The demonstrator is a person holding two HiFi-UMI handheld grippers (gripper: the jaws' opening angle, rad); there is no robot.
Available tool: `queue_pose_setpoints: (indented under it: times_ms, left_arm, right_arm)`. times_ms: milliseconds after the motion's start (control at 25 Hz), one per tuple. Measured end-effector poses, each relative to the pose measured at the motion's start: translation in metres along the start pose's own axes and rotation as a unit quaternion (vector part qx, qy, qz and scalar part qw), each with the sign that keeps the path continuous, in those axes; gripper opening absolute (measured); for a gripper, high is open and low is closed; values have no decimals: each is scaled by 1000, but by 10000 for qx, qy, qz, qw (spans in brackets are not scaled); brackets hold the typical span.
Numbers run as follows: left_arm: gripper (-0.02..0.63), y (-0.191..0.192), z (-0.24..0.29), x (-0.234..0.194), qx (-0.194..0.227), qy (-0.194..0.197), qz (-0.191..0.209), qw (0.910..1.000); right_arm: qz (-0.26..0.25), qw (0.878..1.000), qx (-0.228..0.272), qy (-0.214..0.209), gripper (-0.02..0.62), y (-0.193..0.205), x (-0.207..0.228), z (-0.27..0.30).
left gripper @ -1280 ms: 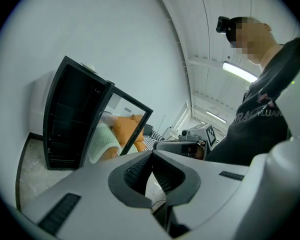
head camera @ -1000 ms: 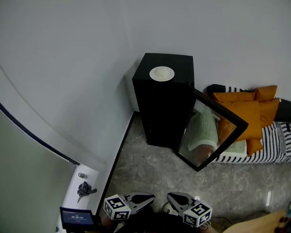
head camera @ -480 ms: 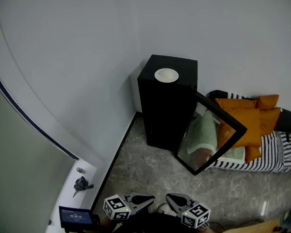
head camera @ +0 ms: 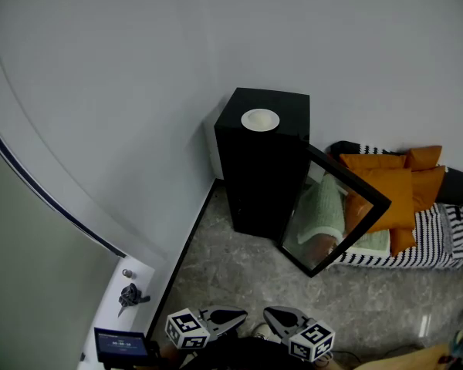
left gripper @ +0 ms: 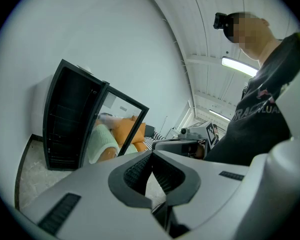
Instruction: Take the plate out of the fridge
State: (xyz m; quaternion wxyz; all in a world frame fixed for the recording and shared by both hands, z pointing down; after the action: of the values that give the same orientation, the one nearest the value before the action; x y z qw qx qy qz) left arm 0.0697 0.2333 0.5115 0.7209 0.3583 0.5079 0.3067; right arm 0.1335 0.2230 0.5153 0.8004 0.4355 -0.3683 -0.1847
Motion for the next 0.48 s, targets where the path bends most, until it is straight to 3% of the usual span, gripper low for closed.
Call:
queue_pose_setpoints:
  times_ms: [480]
  left_arm:
    - [0, 4, -4, -1, -46, -34, -13, 10000]
  right_arm:
    - [-61, 10000, 22, -73, 8, 2, -4, 4]
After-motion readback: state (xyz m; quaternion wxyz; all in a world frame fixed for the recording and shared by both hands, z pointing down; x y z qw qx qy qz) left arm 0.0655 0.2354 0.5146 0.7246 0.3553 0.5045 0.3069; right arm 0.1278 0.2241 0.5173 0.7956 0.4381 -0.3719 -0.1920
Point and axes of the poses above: the fingertips, and each gripper's own axes: z forward along the fingers, x to its right, y out of its underside, the point moved 1 cm from there along -z, backward along the fingers, and after that the axes turned 6 degrees about y, right-handed, at the moved point
